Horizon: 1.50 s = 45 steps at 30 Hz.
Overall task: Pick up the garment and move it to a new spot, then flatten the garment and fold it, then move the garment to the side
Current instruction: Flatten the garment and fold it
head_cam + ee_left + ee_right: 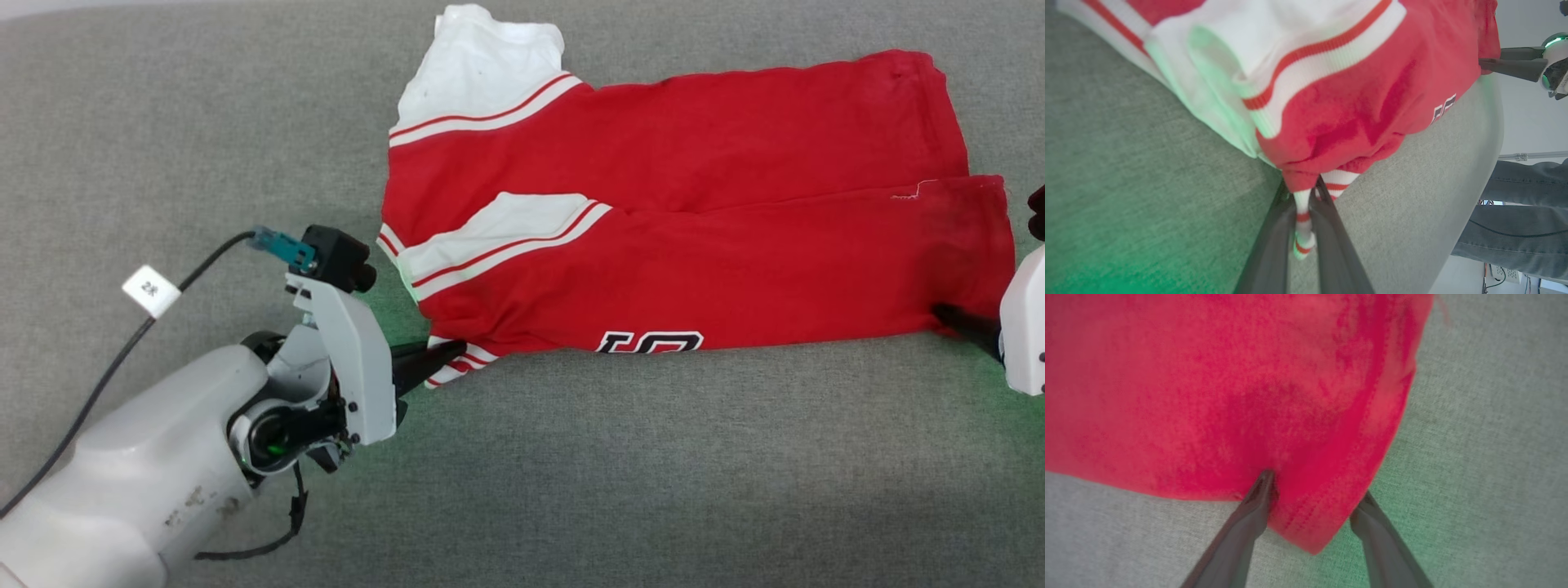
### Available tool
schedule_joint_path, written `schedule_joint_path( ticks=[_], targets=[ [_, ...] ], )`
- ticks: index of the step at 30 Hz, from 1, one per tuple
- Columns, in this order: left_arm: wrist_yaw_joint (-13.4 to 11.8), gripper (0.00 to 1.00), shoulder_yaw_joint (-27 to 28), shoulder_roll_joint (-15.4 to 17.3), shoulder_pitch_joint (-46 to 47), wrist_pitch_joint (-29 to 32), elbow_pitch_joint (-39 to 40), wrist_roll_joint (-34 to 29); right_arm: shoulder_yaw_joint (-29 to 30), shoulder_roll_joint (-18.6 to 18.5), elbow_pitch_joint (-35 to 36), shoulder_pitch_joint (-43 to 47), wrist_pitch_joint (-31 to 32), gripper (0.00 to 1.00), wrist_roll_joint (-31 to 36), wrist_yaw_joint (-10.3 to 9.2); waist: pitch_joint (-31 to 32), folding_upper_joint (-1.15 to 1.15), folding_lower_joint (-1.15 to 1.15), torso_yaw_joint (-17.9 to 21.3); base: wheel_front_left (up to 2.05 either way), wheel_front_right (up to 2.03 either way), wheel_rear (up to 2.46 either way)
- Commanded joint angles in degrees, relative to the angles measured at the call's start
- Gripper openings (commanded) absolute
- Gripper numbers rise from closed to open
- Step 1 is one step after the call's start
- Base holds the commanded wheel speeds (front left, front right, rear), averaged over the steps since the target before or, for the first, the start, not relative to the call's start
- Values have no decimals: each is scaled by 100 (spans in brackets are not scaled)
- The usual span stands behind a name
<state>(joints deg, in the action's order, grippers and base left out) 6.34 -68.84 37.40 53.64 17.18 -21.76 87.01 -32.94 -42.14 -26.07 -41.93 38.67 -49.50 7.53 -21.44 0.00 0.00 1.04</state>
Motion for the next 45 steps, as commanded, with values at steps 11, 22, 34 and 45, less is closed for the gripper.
schedule_joint_path(
  ticks=[11,22,34,45],
  targets=[
    [-62,0,-56,514,-576,-461,530,-224,146,-215,343,689,-410,0,-231,-10,348,0,0,-1,0,0,0],
    [-666,0,-151,1335,-1258,-804,2092,-406,767,-765,1517,2277,-323,5,-641,-10,584,0,0,-59,0,0,0],
    [-1152,100,14,1482,-1559,-1414,2506,-476,2120,-236,2375,3196,-672,100,7,-9,713,0,0,2,0,0,0],
    [-1511,100,552,1445,-1651,-2801,2470,-757,2864,816,2962,3194,-2296,100,1158,-9,676,0,0,-36,0,0,0]
  ],
)
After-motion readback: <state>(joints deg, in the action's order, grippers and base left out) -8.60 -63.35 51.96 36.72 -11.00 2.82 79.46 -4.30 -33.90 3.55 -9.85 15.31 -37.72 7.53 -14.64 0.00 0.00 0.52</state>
